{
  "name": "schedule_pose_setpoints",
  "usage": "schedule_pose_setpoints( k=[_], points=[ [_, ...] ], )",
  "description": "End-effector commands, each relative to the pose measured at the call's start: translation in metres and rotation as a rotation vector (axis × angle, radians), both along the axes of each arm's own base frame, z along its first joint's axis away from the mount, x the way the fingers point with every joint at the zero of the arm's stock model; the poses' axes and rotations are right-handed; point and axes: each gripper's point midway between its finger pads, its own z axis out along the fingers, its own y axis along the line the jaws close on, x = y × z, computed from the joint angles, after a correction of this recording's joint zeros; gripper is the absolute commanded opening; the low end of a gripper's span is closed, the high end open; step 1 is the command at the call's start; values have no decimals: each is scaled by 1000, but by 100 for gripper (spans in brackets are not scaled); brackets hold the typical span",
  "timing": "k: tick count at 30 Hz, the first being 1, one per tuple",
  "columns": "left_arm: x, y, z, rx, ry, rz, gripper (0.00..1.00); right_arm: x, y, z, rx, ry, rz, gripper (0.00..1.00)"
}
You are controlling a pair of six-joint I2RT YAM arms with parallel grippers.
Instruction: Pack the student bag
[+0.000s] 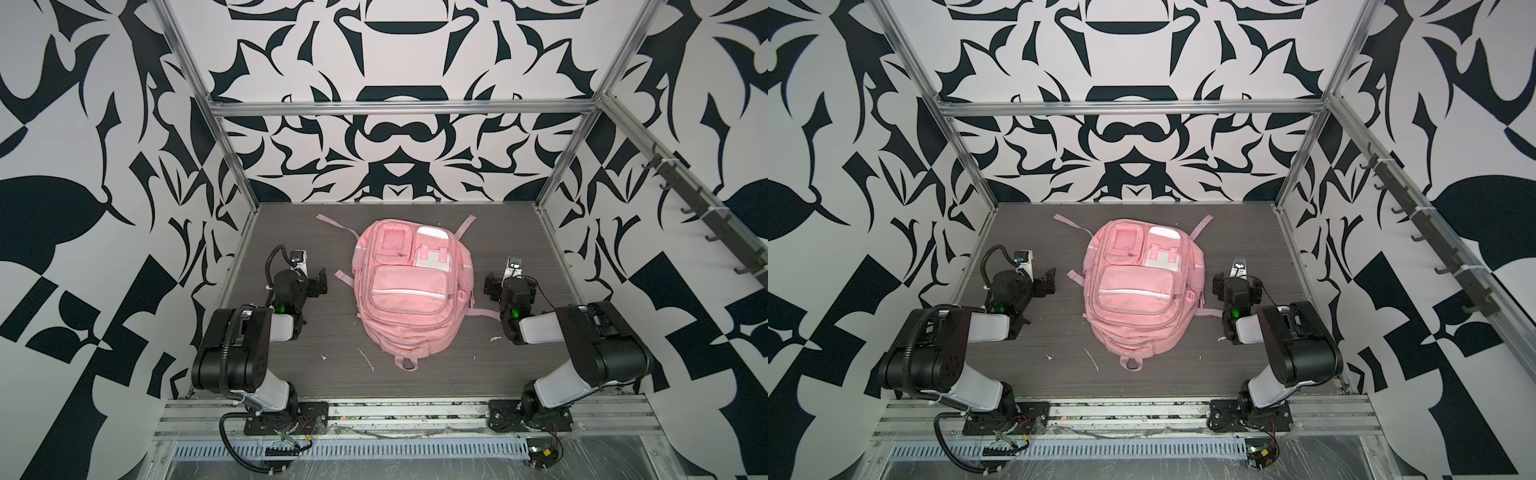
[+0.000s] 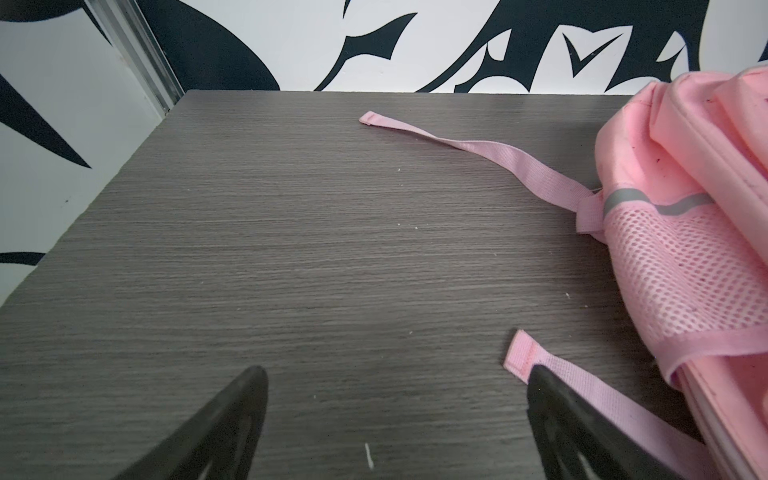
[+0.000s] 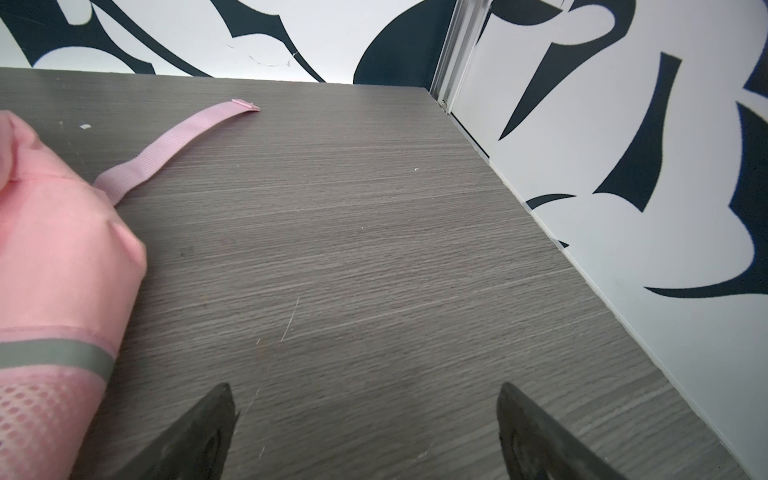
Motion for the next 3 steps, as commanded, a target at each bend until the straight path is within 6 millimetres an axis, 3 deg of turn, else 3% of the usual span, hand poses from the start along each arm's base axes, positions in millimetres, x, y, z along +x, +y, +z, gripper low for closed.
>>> schedule_pose_setpoints(
  k=[1,3],
  points=[
    [-1,-1,-1,1,-11,-8,99,7,0,14,3,-56,4,100],
    [-1,-1,0,1,-13,-10,99,6,1,15,5,-61,5,100]
  ],
)
